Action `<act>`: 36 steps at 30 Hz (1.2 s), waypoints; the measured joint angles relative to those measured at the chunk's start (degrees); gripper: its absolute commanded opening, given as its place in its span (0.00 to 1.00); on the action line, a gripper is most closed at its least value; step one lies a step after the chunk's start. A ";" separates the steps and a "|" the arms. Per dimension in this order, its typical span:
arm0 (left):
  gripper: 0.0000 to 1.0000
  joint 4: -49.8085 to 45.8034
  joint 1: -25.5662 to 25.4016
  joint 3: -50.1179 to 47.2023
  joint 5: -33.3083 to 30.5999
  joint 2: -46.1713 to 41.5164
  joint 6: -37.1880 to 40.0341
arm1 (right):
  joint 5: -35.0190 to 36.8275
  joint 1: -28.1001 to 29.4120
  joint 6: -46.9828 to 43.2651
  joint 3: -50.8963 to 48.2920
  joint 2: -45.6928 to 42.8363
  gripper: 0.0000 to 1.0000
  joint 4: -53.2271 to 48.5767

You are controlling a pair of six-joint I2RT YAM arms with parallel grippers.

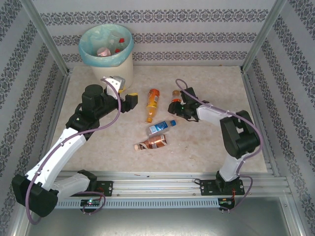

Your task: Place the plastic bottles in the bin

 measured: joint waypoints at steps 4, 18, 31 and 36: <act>0.73 -1.51 0.00 5.73 1.11 4.50 -4.24 | -0.24 0.02 -4.00 -3.17 -9.55 0.52 0.26; 0.72 -1.64 0.00 18.86 20.24 22.14 -20.96 | -17.31 7.69 -19.39 -8.00 -31.23 0.51 8.37; 0.14 7.85 0.00 16.79 29.33 22.82 -30.47 | -19.96 11.78 -23.26 -8.44 -31.65 0.54 9.75; 0.00 8.85 0.07 16.17 28.26 21.99 -30.49 | -19.52 11.69 -22.93 -8.44 -31.69 0.82 10.19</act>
